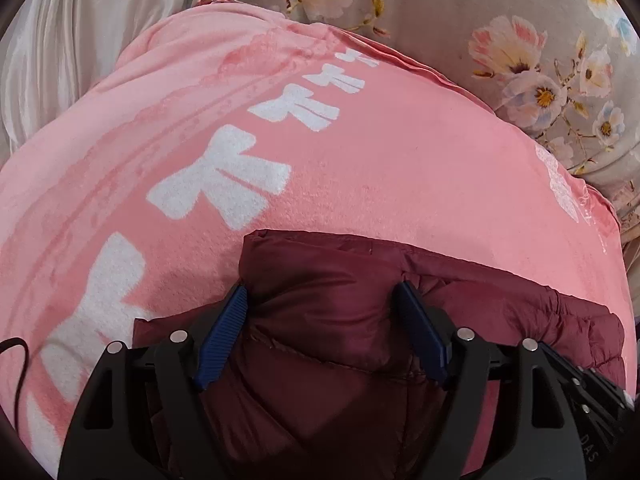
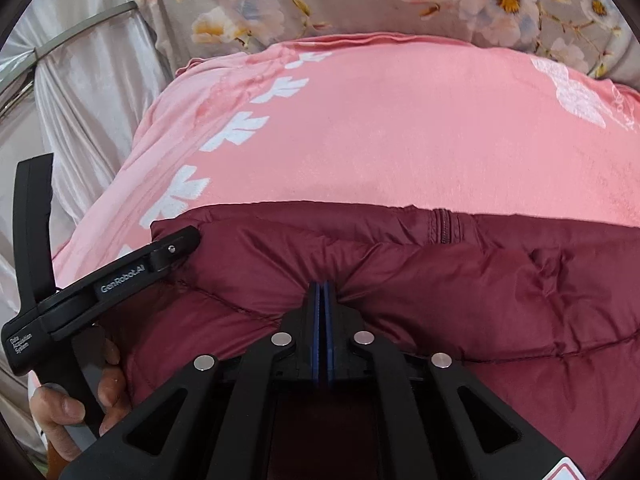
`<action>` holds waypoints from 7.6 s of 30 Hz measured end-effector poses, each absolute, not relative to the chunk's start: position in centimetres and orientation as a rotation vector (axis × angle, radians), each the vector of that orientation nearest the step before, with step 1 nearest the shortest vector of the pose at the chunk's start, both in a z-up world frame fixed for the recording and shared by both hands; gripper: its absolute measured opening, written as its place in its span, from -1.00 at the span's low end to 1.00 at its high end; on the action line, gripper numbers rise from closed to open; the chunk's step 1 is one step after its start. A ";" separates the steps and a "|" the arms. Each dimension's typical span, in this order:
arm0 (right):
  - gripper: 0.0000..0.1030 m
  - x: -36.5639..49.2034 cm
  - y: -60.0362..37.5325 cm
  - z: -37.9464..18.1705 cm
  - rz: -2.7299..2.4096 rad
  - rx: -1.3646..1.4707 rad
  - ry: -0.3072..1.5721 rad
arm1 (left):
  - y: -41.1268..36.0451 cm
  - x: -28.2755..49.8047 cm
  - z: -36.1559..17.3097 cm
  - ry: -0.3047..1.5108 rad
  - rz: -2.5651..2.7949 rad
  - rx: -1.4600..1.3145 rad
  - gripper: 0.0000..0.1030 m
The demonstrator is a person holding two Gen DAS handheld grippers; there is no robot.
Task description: Fold large clothes
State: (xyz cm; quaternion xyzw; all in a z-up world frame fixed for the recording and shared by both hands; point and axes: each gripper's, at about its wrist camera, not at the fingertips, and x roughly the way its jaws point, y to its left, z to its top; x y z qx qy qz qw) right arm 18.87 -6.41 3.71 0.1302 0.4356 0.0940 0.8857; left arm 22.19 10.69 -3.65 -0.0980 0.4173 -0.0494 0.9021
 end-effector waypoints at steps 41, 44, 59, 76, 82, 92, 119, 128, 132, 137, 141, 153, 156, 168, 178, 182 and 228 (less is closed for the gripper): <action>-0.84 -1.9 -9.9 1.2 0.141 0.202 0.774 | 16.0 7.5 -1.4 0.967 -0.309 -0.477 -0.46; -0.86 -2.1 -9.6 0.8 0.134 0.188 0.748 | 14.9 6.6 1.1 0.914 -0.339 -0.449 -0.55; -0.97 -3.3 -10.2 -0.1 0.166 0.305 0.659 | 0.8 0.9 11.4 0.732 -0.700 -0.205 -0.70; -0.93 -12.0 -19.4 0.5 0.023 0.507 0.595 | -18.2 0.6 6.3 0.890 -0.831 0.060 -0.73; -0.93 -14.0 -23.2 0.0 -0.096 0.583 0.588 | -22.5 0.2 2.8 0.968 -0.822 0.137 -0.73; -0.93 -15.0 -26.8 -1.5 -0.191 0.635 0.605 | -27.0 0.4 -1.9 1.053 -0.775 0.204 -0.73; 0.31 -10.1 -30.0 5.1 -0.199 0.632 0.386 | -28.0 8.1 8.6 0.958 -0.807 0.200 0.23; -0.82 -11.3 -32.7 2.8 -0.154 0.770 0.369 | -32.9 10.2 3.4 1.041 -0.746 0.306 0.10; -0.88 -11.7 -33.3 0.9 -0.190 0.847 0.417 | -34.2 11.0 1.7 1.056 -0.723 0.332 0.06; -0.90 -11.1 -33.7 -0.9 -0.225 0.874 0.503 | -35.6 11.7 -0.5 1.072 -0.706 0.355 0.05; -0.91 -10.4 -33.4 -1.7 -0.254 0.828 0.565 | -36.1 11.8 -2.0 1.057 -0.683 0.374 0.04; -0.91 -9.3 -31.7 -2.6 -0.322 0.648 0.626 | -37.0 11.2 -4.1 0.956 -0.649 0.419 0.03; -0.91 -9.4 -31.4 -2.7 -0.334 0.615 0.617 | -37.2 11.2 -4.3 0.941 -0.644 0.424 0.03; -0.34 -11.5 -32.0 -1.0 -0.358 0.550 0.606 | -35.1 8.8 0.3 0.842 -0.625 0.373 0.10; -0.54 -12.4 -29.2 5.0 -0.283 0.409 0.511 | -29.5 6.4 7.6 0.774 -0.544 0.306 0.31; -0.58 -10.7 -27.7 5.5 -0.221 0.365 0.523 | -26.4 7.6 8.5 0.775 -0.457 0.272 0.31; -0.29 -3.6 -34.1 -1.1 -0.076 0.831 0.731 | -7.5 8.4 -3.4 1.253 -0.692 -0.596 0.58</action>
